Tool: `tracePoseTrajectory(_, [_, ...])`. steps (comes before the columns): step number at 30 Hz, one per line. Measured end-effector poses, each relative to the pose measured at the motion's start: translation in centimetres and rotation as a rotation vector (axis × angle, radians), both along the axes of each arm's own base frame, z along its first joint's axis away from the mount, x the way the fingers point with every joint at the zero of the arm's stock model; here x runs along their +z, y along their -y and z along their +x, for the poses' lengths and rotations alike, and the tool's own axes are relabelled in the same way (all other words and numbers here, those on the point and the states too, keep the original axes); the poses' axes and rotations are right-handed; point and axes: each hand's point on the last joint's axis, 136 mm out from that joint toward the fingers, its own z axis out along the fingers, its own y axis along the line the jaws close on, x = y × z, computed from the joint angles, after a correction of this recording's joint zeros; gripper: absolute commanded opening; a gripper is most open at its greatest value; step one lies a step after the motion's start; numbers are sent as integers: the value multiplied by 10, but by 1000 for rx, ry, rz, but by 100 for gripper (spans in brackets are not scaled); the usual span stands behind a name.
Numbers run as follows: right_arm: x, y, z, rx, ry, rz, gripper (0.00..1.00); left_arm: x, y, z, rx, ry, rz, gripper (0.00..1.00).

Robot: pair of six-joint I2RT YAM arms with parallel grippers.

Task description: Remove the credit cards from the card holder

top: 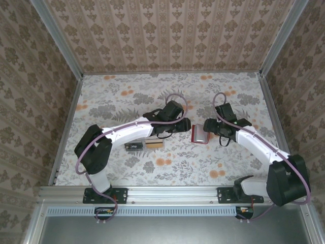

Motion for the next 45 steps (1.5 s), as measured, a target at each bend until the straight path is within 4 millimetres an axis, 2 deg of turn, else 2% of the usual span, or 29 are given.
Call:
tracePoseTrajectory(3, [-7, 2, 1, -8, -24, -19, 54, 2, 2, 0, -6, 1, -12, 54])
tracePoseTrajectory(5, [-10, 8, 0, -33, -36, -36, 38, 3, 4, 0, -9, 2, -19, 54])
tracePoseTrajectory(8, [-13, 18, -1, -72, -42, -55, 25, 2, 6, -1, -17, -2, -28, 54])
tracePoseTrajectory(11, [-23, 28, -7, -98, -63, -73, 0, -4, 10, -1, -27, -13, -32, 54])
tracePoseTrajectory(14, [-30, 32, -10, -100, -81, -83, 0, -15, 12, -2, -34, -33, -20, 54])
tracePoseTrajectory(17, [-41, 28, -9, -82, -110, -80, 0, -17, 12, -3, -37, -39, -17, 54])
tracePoseTrajectory(21, [-55, 12, -7, -32, -132, -10, 0, -17, 12, -2, -39, -35, -17, 51])
tracePoseTrajectory(26, [-60, -12, -4, 35, -129, 84, 0, -23, 7, -2, -42, -34, -5, 47])
tracePoseTrajectory(32, [-62, -22, -1, 59, -122, 117, 0, -26, 8, -1, -51, -35, -15, 48])
tracePoseTrajectory(40, [-61, -23, 0, 62, -118, 123, 0, -73, 4, -3, -45, -101, 73, 52])
tracePoseTrajectory(45, [-61, -23, 0, 62, -118, 124, 0, -77, 6, -4, -51, -108, 77, 51])
